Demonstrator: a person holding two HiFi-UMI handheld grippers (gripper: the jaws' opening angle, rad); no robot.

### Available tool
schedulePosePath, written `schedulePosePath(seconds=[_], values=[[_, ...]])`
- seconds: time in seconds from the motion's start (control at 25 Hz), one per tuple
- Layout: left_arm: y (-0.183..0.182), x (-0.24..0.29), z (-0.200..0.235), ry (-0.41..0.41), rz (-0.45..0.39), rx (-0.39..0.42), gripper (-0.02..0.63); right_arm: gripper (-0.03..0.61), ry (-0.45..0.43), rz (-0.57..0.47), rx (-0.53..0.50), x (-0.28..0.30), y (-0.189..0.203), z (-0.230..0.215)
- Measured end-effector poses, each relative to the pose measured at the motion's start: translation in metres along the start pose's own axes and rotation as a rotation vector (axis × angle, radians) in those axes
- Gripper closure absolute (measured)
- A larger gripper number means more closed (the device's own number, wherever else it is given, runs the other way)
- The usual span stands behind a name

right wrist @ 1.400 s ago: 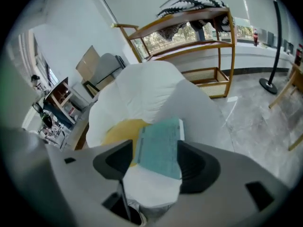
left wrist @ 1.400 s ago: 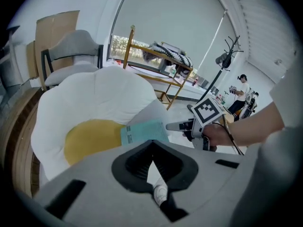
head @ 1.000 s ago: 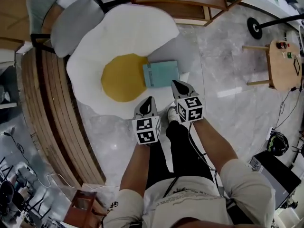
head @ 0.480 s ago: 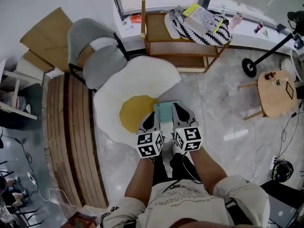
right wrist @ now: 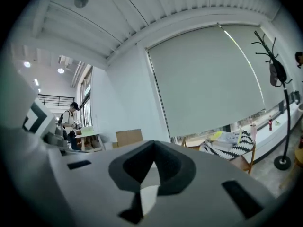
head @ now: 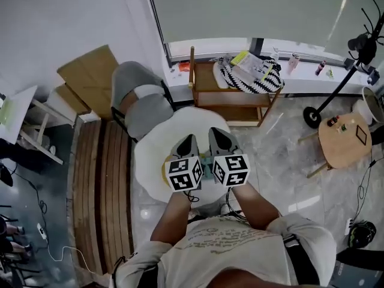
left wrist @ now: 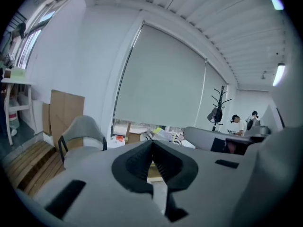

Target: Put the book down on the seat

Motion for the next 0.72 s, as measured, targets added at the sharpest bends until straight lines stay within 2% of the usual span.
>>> schedulePosePath(seconds=[0.16,0.28,0.44,0.72], values=[[-0.057,-0.011,-0.010,-0.001,-0.111,0.074,0.600,0.552,-0.046,-0.101,-0.020,-0.002,-0.050,0.014],[-0.082,-0.017,-0.017,-0.008,-0.168,0.136,0.600,0.552,-0.051,-0.148,-0.025,-0.005,-0.073,0.017],[-0.098,-0.017,-0.015,-0.015,-0.202,0.152,0.600,0.553,-0.042,-0.156,-0.047,0.005,-0.084,0.017],[-0.103,-0.004,-0.009,-0.015,-0.211,0.160,0.600,0.554,-0.025,-0.161,-0.029,0.016,-0.086,0.005]])
Point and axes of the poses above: the fingertips, and each gripper's own axes: x forward along the fingers, z to its left, y out of its underside, the point moved 5 cm from there along -x, backward along the fingers, and after that the axes turned 2 degrees about -z, right-handed, at the moved point
